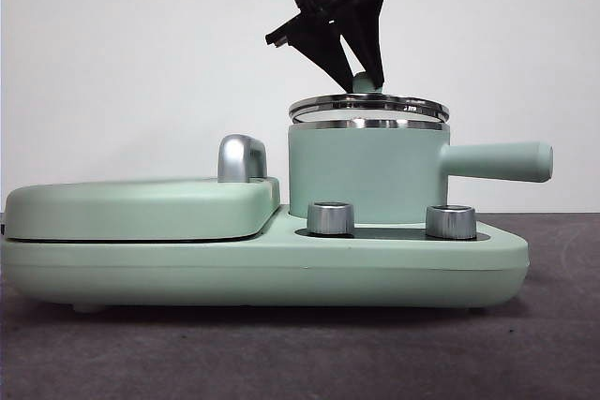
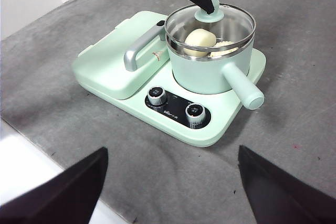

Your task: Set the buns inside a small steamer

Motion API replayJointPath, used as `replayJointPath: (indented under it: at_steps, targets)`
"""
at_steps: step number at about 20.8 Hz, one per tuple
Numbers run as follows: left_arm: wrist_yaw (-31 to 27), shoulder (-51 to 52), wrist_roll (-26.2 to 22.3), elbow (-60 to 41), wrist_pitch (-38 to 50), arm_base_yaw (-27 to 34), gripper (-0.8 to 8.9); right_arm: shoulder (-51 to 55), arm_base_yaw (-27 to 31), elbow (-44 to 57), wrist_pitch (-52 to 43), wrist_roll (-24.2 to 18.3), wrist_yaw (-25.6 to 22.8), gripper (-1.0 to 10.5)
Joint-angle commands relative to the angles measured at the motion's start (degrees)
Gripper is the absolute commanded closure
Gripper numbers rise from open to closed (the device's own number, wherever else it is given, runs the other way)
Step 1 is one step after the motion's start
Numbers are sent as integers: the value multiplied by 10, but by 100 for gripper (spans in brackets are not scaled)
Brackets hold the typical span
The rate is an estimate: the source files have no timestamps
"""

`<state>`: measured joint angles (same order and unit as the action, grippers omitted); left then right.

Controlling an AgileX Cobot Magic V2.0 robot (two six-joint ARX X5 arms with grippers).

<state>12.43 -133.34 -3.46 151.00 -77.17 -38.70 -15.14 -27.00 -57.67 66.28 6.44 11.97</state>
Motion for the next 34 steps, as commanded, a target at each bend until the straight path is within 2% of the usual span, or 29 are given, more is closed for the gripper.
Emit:
replayJointPath:
  at_steps: [1, 7, 12, 16, 18, 22, 23, 25, 27, 31, 34]
  targets:
    - [-3, -9, -6, 19, 19, 0, 797, -2, -3, -4, -7, 8, 0, 555]
    - [-3, -18, -13, 19, 12, -8, 797, -2, -3, -4, -7, 11, 0, 556]
    - [-3, -28, -79, 19, -5, -22, 796, -2, -3, -4, -7, 22, 1, 555]
    - [-3, -29, -73, 19, -17, -14, 792, -2, -3, -4, -7, 22, 0, 555]
    - [-3, -29, -50, 19, -12, -10, 741, -2, -3, -4, -7, 22, 0, 556]
    - [-3, -19, -23, 20, -9, -7, 392, -2, -3, -4, -7, 22, 0, 555]
    - [-3, -14, -18, 20, -10, -7, 361, -2, -3, -4, -7, 22, 0, 555]
    - [-3, 5, -11, 20, -26, -6, 344, -2, -3, -4, -7, 22, 0, 555]
    - [-3, 33, 10, 20, -58, 2, 344, -2, -3, -4, -7, 22, 0, 555]
    - [0, 112, 52, 18, -69, 22, 344, -2, -3, -4, -7, 22, 1, 555]
    - [12, 200, 57, -33, -69, 30, 344, -2, -3, -4, -7, 28, 1, 555]
